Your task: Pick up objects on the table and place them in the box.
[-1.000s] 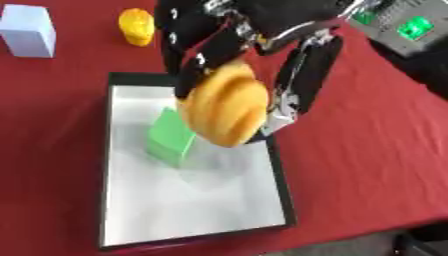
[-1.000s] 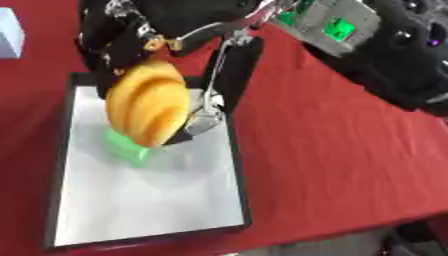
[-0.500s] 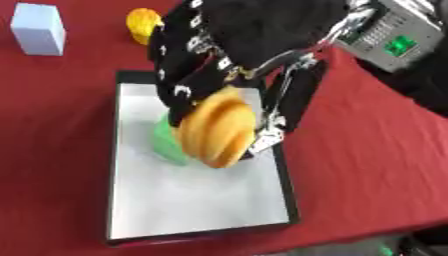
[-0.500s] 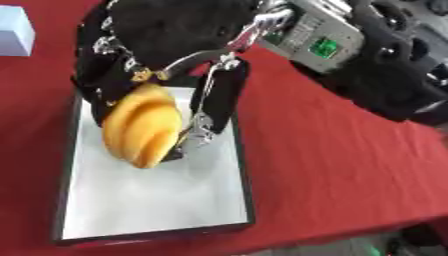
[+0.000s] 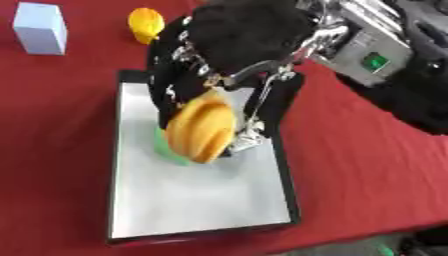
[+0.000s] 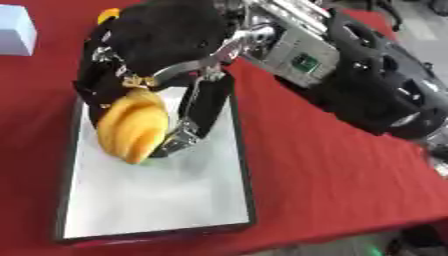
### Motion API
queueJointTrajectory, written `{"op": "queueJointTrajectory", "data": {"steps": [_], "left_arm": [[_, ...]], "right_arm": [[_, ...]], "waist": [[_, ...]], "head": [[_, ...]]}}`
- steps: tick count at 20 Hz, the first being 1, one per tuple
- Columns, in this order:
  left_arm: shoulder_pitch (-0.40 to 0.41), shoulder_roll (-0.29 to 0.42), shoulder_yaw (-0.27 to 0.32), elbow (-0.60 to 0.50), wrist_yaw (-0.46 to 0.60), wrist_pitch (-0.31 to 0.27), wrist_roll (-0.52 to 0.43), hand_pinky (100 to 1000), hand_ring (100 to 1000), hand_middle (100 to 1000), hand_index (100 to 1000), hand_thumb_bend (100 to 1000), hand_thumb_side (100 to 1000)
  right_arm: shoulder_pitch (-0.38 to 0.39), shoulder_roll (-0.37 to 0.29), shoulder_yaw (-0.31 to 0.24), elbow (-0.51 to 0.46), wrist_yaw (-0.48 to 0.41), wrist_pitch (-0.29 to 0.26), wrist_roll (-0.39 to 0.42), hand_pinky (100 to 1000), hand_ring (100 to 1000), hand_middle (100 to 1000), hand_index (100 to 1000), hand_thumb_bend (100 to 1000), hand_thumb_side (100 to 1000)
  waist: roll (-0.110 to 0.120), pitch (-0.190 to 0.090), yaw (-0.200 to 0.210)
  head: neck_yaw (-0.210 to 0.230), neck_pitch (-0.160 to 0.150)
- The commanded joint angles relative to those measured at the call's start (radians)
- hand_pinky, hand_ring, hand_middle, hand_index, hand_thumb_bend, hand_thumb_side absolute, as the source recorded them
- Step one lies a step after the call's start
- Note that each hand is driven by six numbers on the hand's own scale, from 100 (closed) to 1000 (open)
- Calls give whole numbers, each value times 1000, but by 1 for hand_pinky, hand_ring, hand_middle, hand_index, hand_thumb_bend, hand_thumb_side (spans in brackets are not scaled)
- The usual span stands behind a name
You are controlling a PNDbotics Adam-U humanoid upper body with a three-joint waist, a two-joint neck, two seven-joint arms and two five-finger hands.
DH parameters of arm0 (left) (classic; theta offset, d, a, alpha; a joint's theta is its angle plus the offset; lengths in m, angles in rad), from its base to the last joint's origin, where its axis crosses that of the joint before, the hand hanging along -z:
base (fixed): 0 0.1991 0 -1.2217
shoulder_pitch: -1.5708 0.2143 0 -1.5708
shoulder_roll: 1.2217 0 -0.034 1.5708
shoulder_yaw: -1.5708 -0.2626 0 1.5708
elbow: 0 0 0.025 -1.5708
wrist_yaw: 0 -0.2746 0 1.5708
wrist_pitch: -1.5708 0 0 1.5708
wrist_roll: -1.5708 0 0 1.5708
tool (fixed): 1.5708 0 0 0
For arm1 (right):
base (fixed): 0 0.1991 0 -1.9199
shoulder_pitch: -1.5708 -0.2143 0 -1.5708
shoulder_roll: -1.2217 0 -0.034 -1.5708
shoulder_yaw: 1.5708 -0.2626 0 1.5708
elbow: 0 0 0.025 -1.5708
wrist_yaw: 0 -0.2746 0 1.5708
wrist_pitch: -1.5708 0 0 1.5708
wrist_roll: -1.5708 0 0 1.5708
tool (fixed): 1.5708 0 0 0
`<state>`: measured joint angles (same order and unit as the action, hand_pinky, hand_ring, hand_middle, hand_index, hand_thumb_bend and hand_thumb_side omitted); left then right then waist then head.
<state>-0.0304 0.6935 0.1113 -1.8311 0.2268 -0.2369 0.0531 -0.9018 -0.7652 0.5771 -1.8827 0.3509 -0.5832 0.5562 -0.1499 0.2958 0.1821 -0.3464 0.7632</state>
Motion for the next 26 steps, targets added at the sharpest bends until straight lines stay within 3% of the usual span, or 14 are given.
{"op": "queueJointTrajectory", "data": {"steps": [1, 6, 10, 14, 17, 19, 23, 26], "left_arm": [[-7, 13, 5, -7, -7, 2, -2, 841, 786, 719, 796, 100, 733], [-6, 10, 5, -7, -9, 3, -3, 842, 786, 719, 797, 100, 735], [-6, 7, 5, -7, -13, 4, -3, 842, 787, 719, 797, 100, 736], [-8, 6, 4, -8, -15, 4, -3, 843, 787, 720, 797, 100, 736], [-8, 6, 2, -7, -17, 5, -5, 843, 788, 720, 797, 100, 735], [-8, 6, 2, -8, -17, 4, -5, 843, 788, 720, 798, 100, 734], [-6, 7, 3, -8, -16, 3, -3, 844, 788, 720, 798, 100, 733], [-5, 6, 3, -8, -16, 4, -3, 844, 789, 720, 798, 100, 734]], "right_arm": [[-7, 24, -1, 41, -7, 48, 23, 769, 675, 620, 740, 100, 388], [12, 57, 1, 101, -13, 101, 39, 788, 684, 625, 751, 100, 352], [27, 76, 4, 138, -4, 110, 48, 806, 706, 646, 766, 100, 352], [34, 83, 10, 158, 27, 83, 75, 833, 760, 708, 807, 222, 406], [34, 78, 10, 157, 46, 41, 99, 899, 868, 826, 892, 340, 431], [33, 75, 7, 153, 54, 11, 119, 929, 904, 861, 925, 372, 384], [34, 70, -9, 145, 66, -16, 129, 956, 935, 888, 950, 438, 491], [37, 66, -17, 143, 75, -13, 113, 959, 938, 889, 953, 445, 495]], "waist": [[15, -14, 1], [14, -10, 2], [15, -5, 4], [15, -1, 4], [15, -1, 4], [16, -1, 4], [17, -3, 3], [18, -4, 2]], "head": [[-3, 7], [-4, 7], [-4, 7], [-5, 7], [-6, 7], [-6, 7], [-4, 7], [-3, 7]]}}
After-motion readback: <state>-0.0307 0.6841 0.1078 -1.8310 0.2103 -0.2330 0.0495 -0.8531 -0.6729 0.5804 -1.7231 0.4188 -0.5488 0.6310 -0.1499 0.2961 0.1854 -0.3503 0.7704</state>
